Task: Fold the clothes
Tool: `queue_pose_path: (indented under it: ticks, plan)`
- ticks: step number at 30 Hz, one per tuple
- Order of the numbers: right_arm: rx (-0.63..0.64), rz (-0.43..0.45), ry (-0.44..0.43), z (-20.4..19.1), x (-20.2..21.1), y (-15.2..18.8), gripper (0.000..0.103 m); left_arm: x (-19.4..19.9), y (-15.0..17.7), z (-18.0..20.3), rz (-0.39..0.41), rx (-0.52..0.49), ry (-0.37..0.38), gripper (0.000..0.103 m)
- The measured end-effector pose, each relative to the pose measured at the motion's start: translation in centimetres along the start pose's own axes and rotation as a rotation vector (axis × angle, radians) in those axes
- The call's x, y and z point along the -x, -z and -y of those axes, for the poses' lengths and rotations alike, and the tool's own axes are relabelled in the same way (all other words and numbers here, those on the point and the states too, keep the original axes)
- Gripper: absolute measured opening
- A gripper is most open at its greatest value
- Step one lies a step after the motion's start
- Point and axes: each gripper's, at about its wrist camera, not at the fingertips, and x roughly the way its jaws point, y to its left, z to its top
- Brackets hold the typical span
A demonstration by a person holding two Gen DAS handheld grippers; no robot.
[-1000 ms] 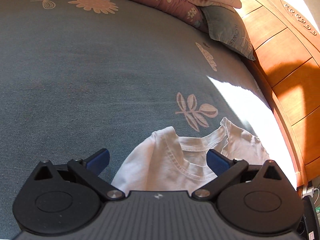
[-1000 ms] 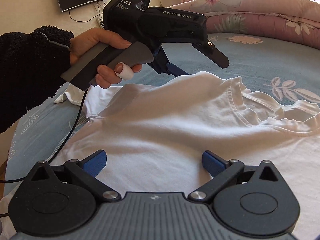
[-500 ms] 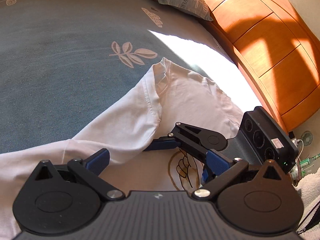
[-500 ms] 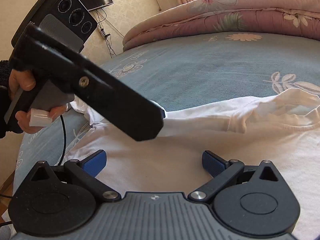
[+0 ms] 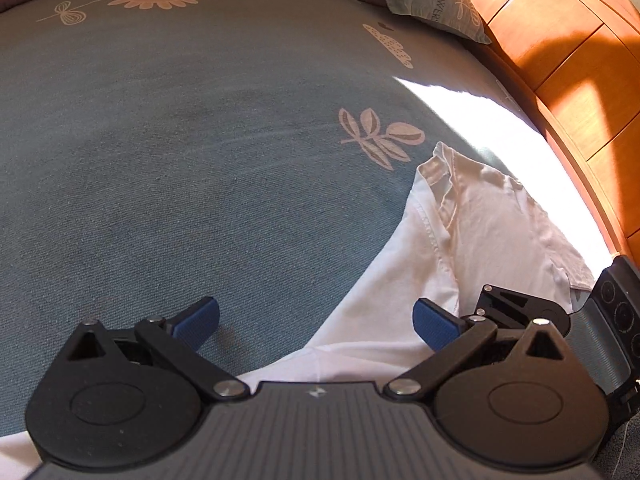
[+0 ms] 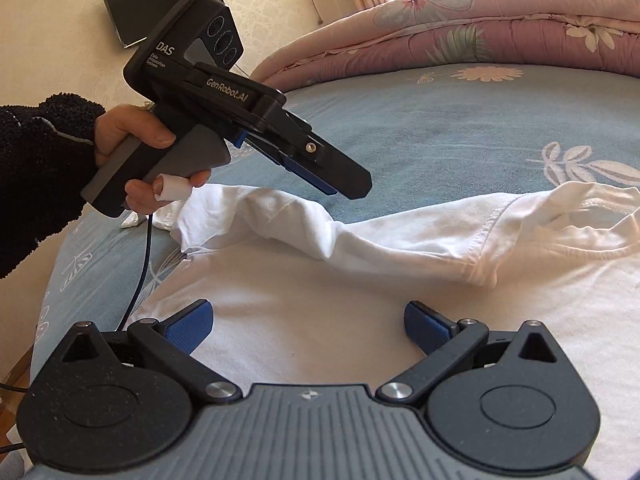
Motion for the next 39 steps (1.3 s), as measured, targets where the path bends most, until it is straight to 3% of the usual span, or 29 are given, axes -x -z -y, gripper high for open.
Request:
queue_pose_path:
  ticks: [5, 7, 12, 16, 22, 24, 30, 35, 39]
  plan:
    - [-0.012, 0.004, -0.01, 0.1, 0.3, 0.1, 0.103, 2.2, 4.1, 0.5, 0.016, 0.057, 0.037, 0.102]
    - [-0.006, 0.001, -0.006, -0.1, 0.3, 0.1, 0.103, 3.3, 6.3, 1.1, 0.007, 0.043, 0.012, 0.102]
    - [-0.002, -0.003, -0.007, -0.1, 0.1, -0.1, 0.103, 7.6, 9.9, 1.6, 0.098, 0.115, 0.034, 0.102]
    - [-0.073, -0.028, -0.003, 0.0, 0.9, -0.9, 0.103, 10.2, 12.5, 1.4, 0.171, 0.127, 0.068, 0.102]
    - [0.002, -0.005, -0.096, -1.8, 4.1, -5.6, 0.103, 8.9, 14.9, -1.2, 0.21, 0.252, 0.156, 0.102]
    - [0.019, -0.037, -0.149, -1.4, 2.8, -7.7, 0.103, 8.8, 15.4, -1.4, 0.216, 0.263, 0.169, 0.102]
    - [-0.091, -0.343, -0.228, 2.2, -5.9, -9.0, 0.103, 10.1, 18.0, -2.1, 0.235, 0.294, 0.166, 0.102]
    - [-0.206, -0.386, -0.467, 3.3, -8.3, -9.3, 0.103, 11.4, 20.1, -2.5, 0.266, 0.316, 0.133, 0.102]
    - [-0.31, -0.376, -0.563, 4.2, -11.0, -9.9, 0.103, 12.1, 21.0, -2.5, 0.287, 0.333, 0.131, 0.102]
